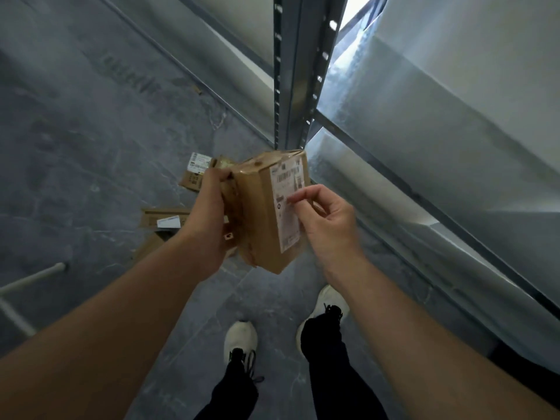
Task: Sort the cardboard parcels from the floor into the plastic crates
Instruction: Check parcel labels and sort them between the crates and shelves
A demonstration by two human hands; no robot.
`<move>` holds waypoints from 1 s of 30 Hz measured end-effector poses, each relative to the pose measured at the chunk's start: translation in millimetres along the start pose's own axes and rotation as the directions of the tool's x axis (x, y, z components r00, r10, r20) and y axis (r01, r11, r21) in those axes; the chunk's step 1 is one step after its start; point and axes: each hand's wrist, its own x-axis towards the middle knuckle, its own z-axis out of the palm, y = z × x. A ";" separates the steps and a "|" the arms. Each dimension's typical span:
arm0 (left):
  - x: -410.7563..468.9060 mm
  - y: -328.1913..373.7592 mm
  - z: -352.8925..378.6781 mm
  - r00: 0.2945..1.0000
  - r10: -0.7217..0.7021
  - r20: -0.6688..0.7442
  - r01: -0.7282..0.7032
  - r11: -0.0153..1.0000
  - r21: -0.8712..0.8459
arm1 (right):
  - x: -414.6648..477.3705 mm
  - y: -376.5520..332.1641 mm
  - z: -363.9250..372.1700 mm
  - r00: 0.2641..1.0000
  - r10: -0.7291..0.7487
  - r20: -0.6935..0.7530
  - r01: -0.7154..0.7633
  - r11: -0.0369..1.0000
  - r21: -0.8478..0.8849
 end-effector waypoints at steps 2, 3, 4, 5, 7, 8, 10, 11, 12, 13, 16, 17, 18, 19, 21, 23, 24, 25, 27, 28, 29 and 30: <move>-25.8 12.7 -6.0 0.999 0.035 0.020 -0.035 0.999 0.022 | -23.5 -23.9 5.2 1.000 -0.015 -0.010 0.015 1.000 0.008; -39.8 21.3 -7.5 0.997 0.060 0.039 -0.061 0.998 0.035 | -36.4 -37.2 8.0 0.999 -0.026 -0.024 0.027 0.999 0.018; -53.5 30.0 -9.8 0.994 0.089 0.056 -0.092 0.995 0.045 | -49.4 -50.1 10.7 0.998 -0.044 -0.043 0.045 0.998 0.036; -66.7 36.5 -14.8 0.992 0.114 0.058 -0.116 0.992 0.050 | -62.2 -62.8 13.4 0.997 -0.058 -0.058 0.061 0.997 0.054; -99.3 51.2 -23.0 0.986 0.158 0.050 -0.160 0.986 0.042 | -88.4 -89.9 19.4 0.990 -0.082 -0.110 0.089 0.994 0.058; -116.6 58.8 -25.8 0.980 0.196 0.045 -0.197 0.980 0.034 | -103.2 -105.3 21.2 0.986 -0.102 -0.133 0.109 0.993 0.047; -150.4 72.6 -30.9 0.957 0.287 0.040 -0.288 0.958 0.002 | -133.0 -135.8 23.5 0.978 -0.148 -0.144 0.155 0.987 0.038; -165.5 78.7 -33.0 0.943 0.330 0.045 -0.330 0.944 -0.003 | -147.0 -150.6 23.6 0.976 -0.164 -0.146 0.171 0.985 0.038; -182.2 84.4 -34.0 0.924 0.378 0.058 -0.379 0.925 -0.003 | -160.0 -164.2 22.8 0.970 -0.180 -0.160 0.187 0.982 0.030; -198.6 89.9 -34.9 0.900 0.429 0.076 -0.431 0.902 0.002 | -171.7 -178.1 21.9 0.961 -0.204 -0.184 0.210 0.978 0.012; -249.8 102.0 -35.4 0.818 0.555 0.147 -0.565 0.824 0.031 | -209.4 -221.3 17.6 0.921 -0.270 -0.283 0.273 0.962 -0.026; -267.3 105.5 -34.2 0.795 0.581 0.174 -0.593 0.804 0.025 | -222.7 -235.3 15.5 0.908 -0.278 -0.312 0.280 0.959 -0.038; -286.0 110.1 -32.1 0.771 0.605 0.199 -0.620 0.785 0.015 | -237.3 -249.6 12.6 0.899 -0.282 -0.334 0.282 0.958 -0.050; -303.8 115.6 -29.4 0.745 0.630 0.219 -0.647 0.763 0.007 | -251.0 -263.2 9.3 0.891 -0.290 -0.350 0.285 0.956 -0.067; -340.2 129.3 -22.7 0.691 0.675 0.260 -0.699 0.715 0.000 | -279.2 -289.0 -1.1 0.865 -0.331 -0.377 0.299 0.944 -0.141; -377.5 143.6 -14.9 0.626 0.712 0.319 -0.750 0.661 -0.006 | -308.4 -313.7 -14.9 0.834 -0.390 -0.392 0.330 0.920 -0.214; -396.4 149.9 -9.5 0.592 0.724 0.355 -0.773 0.634 -0.004 | -323.8 -326.7 -23.0 0.817 -0.412 -0.403 0.348 0.910 -0.224; -417.8 155.2 -2.9 0.555 0.736 0.389 -0.797 0.604 -0.007 | -340.5 -340.2 -32.4 0.801 -0.431 -0.415 0.368 0.902 -0.225; -464.2 163.0 12.3 0.474 0.766 0.434 -0.841 0.540 -0.033 | -377.1 -369.4 -52.2 0.770 -0.469 -0.432 0.415 0.883 -0.220; -488.2 164.6 20.4 0.432 0.781 0.451 -0.861 0.506 -0.052 | -397.0 -382.7 -62.8 0.755 -0.485 -0.441 0.435 0.874 -0.216; -512.9 165.1 27.8 0.391 0.794 0.465 -0.877 0.475 -0.072 | -416.6 -395.3 -73.2 0.737 -0.501 -0.454 0.456 0.864 -0.214; -538.9 164.1 34.8 0.355 0.805 0.475 -0.891 0.446 -0.091 | -437.7 -406.4 -83.5 0.715 -0.520 -0.468 0.479 0.851 -0.215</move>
